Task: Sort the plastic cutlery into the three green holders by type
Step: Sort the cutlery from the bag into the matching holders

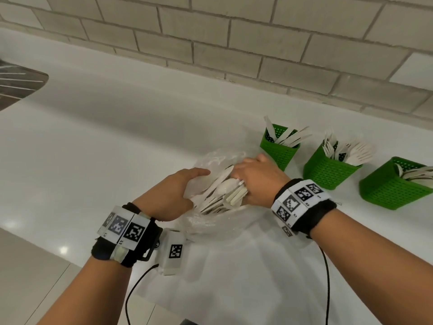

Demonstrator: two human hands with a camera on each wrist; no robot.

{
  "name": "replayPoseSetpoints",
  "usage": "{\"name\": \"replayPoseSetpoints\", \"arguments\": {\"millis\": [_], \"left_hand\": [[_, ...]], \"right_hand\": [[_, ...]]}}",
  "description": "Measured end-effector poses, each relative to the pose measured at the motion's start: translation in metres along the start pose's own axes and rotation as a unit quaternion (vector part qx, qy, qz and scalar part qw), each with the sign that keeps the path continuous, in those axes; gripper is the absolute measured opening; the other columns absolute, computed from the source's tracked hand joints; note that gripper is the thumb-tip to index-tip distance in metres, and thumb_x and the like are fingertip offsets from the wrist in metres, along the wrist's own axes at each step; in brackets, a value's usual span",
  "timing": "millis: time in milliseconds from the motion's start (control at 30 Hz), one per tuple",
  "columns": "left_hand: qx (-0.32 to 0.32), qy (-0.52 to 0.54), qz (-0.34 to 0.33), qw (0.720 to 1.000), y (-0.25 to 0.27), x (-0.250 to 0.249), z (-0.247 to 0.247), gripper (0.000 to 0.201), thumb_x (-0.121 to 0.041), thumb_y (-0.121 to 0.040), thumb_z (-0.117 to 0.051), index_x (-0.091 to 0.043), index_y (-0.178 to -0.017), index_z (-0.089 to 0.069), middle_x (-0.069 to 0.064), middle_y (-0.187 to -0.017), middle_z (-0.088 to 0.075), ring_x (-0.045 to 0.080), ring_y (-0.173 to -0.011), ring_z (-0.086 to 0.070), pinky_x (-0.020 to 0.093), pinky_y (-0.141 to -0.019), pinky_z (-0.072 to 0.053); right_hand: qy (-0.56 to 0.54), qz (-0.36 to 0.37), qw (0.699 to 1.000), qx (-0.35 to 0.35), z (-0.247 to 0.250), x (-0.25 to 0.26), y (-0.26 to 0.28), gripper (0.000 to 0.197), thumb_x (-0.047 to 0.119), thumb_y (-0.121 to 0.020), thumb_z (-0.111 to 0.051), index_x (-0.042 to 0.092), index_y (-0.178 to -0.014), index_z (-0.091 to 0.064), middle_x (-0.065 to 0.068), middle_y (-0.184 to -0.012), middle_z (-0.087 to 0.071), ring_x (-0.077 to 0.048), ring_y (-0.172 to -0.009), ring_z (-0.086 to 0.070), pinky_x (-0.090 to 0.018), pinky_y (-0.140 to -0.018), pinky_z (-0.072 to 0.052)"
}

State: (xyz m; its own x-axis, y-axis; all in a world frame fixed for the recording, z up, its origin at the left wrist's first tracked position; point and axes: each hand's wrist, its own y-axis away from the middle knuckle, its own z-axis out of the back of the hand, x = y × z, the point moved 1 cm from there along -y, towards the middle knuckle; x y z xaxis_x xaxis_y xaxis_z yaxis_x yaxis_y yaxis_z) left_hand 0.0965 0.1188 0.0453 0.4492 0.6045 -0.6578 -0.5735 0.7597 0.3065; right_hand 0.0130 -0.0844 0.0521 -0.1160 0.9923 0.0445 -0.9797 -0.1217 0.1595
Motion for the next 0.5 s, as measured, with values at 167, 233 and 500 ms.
{"name": "replayPoseSetpoints", "arguments": {"millis": [167, 233, 500], "left_hand": [[-0.019, -0.018, -0.016, 1.0, -0.005, -0.003, 0.0, 0.079, 0.007, -0.081, -0.053, -0.038, -0.143, -0.036, -0.01, -0.149, -0.038, 0.009, -0.136, -0.035, 0.017, -0.099, -0.029], [-0.028, -0.027, -0.008, 0.999, -0.004, 0.002, 0.004, 0.078, 0.009, -0.08, -0.051, -0.037, -0.142, -0.039, -0.009, -0.146, -0.042, 0.011, -0.134, -0.039, 0.018, -0.097, -0.032], [-0.037, -0.016, -0.043, 0.998, 0.005, -0.004, 0.016, 0.073, 0.002, -0.081, -0.059, -0.037, -0.14, -0.04, -0.014, -0.144, -0.036, 0.004, -0.132, -0.036, 0.017, -0.105, -0.03]], "right_hand": [[-0.016, -0.003, 1.0, 0.011, -0.001, 0.005, -0.005, 0.024, 0.029, -0.079, -0.07, 0.029, -0.099, -0.056, 0.009, -0.085, -0.061, -0.016, -0.088, -0.058, -0.031, -0.086, -0.027], [-0.097, -0.028, 0.995, -0.028, 0.011, -0.009, 0.0, 0.015, 0.024, -0.078, -0.071, 0.024, -0.088, -0.059, 0.005, -0.081, -0.064, -0.016, -0.078, -0.058, -0.027, -0.079, -0.033], [-0.438, -0.082, 0.883, -0.146, 0.035, -0.029, 0.014, 0.022, -0.004, -0.074, -0.07, 0.012, -0.071, -0.055, 0.004, -0.062, -0.053, -0.004, -0.057, -0.051, -0.014, -0.057, -0.042]]}}
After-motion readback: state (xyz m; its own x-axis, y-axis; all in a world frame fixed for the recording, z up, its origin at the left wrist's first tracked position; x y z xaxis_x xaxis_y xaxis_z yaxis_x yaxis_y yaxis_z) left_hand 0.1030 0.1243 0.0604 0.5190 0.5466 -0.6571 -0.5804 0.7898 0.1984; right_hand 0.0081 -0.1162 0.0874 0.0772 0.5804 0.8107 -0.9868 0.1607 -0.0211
